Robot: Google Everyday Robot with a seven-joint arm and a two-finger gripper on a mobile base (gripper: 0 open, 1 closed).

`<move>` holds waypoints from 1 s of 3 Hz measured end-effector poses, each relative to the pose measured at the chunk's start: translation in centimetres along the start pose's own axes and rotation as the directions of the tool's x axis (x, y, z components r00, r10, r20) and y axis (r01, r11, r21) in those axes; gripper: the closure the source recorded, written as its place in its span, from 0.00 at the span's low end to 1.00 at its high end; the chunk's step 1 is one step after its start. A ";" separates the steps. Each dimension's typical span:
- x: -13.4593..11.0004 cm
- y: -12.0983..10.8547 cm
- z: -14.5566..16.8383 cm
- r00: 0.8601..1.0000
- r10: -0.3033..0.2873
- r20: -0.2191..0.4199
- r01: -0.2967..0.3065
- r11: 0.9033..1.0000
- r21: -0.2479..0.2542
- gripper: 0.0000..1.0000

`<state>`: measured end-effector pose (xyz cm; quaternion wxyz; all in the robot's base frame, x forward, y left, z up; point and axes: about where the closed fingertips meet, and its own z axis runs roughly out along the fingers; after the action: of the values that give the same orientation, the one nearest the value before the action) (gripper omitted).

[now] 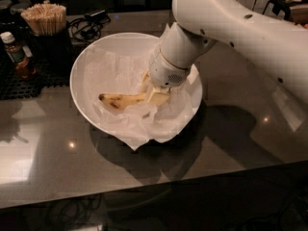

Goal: Pick banana from white bowl

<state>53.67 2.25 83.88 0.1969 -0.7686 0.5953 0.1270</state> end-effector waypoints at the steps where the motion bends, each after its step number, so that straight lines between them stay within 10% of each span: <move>1: 0.0 0.0 0.0 1.000 0.000 0.000 0.000 1.000 0.000 0.35; 3: 0.0 0.0 0.0 1.000 0.000 0.000 0.000 1.000 0.000 0.01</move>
Offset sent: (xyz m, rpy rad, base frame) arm 0.0000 0.0000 0.0000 0.0000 0.0000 0.0000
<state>53.66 2.26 83.89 0.1969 -0.7687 0.5952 0.1270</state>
